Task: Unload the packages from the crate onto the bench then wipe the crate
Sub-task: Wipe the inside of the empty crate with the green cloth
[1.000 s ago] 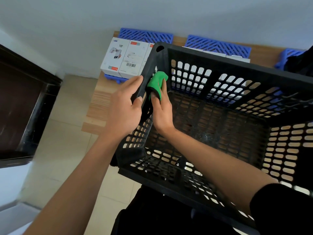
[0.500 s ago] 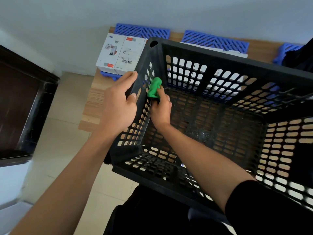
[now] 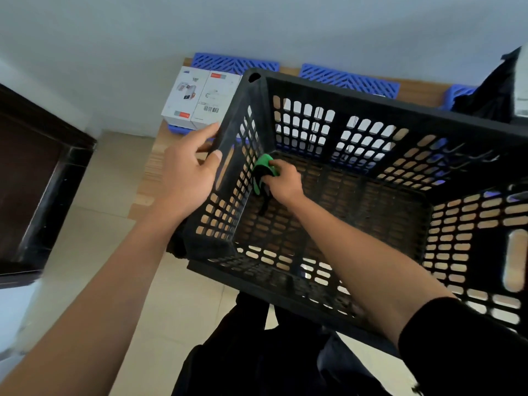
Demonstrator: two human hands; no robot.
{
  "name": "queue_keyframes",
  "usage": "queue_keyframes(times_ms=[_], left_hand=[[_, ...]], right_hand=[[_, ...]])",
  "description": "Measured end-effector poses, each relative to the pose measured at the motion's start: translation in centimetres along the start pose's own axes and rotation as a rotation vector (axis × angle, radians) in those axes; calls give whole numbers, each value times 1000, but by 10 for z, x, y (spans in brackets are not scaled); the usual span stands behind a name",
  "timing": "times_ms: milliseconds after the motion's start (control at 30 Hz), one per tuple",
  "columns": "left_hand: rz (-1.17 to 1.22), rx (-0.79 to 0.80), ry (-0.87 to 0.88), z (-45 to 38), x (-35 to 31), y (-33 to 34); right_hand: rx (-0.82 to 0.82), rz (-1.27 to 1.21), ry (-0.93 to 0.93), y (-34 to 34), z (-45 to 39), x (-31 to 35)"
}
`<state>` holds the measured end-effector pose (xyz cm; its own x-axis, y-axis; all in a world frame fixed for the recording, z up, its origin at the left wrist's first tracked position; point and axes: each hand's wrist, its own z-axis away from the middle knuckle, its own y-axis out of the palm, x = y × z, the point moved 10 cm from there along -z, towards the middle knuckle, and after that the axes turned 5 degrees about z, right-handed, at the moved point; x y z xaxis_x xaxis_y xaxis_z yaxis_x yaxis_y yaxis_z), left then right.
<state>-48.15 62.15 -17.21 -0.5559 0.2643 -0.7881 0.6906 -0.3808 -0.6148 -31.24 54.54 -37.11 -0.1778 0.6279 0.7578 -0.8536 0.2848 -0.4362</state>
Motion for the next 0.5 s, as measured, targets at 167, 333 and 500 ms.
queue_keyframes(times_ms=[167, 333, 500], left_hand=[[-27, 30, 26, 26, 7, -2], [-104, -45, 78, 32, 2, -5], [-176, -53, 106, 30, -2, -3]], right_hand=[[-225, -326, -239, -43, 28, 57], [-215, -251, -419, -19, 60, 92], [-260, -222, -360, -7, 54, 85]])
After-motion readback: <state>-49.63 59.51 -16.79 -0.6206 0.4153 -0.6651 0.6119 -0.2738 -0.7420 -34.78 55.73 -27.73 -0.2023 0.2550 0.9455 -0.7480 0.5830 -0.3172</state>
